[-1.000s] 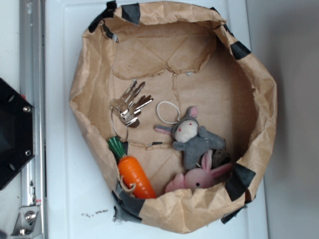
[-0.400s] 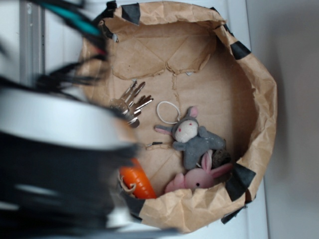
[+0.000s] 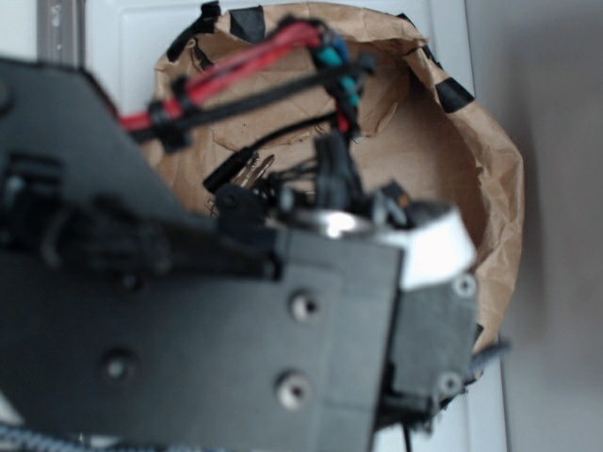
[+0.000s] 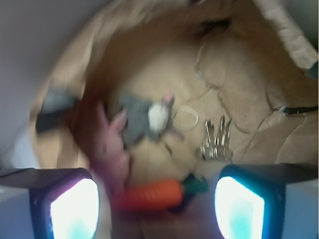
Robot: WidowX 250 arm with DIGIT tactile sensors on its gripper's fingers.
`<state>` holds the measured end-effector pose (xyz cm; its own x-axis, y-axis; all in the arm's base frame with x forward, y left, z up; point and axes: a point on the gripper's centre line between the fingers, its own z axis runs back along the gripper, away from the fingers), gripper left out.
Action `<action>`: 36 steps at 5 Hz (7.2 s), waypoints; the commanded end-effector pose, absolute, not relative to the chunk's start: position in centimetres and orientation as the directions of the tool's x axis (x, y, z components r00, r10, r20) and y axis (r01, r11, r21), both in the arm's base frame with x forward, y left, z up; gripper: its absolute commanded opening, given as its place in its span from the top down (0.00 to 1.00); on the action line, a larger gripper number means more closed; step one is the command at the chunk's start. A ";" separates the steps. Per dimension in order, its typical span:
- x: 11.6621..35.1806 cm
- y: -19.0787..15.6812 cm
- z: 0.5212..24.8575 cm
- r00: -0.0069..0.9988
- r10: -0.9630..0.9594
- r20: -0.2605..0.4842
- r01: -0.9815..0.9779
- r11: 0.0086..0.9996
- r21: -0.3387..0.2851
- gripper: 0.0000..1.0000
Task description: Grab the silver keys.
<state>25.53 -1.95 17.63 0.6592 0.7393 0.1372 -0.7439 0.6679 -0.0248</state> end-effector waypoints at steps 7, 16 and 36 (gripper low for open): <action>23.0 5.7 13.9 0.084 0.967 0.241 -0.985 0.044 0.170 0.00; 20.0 5.3 8.8 0.335 0.937 0.097 -0.933 0.316 0.172 0.00; 18.7 4.0 4.7 0.487 0.873 -0.025 -0.865 0.486 0.124 1.00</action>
<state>19.19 2.24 3.22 0.5032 0.8626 -0.0516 -0.8475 0.5043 0.1653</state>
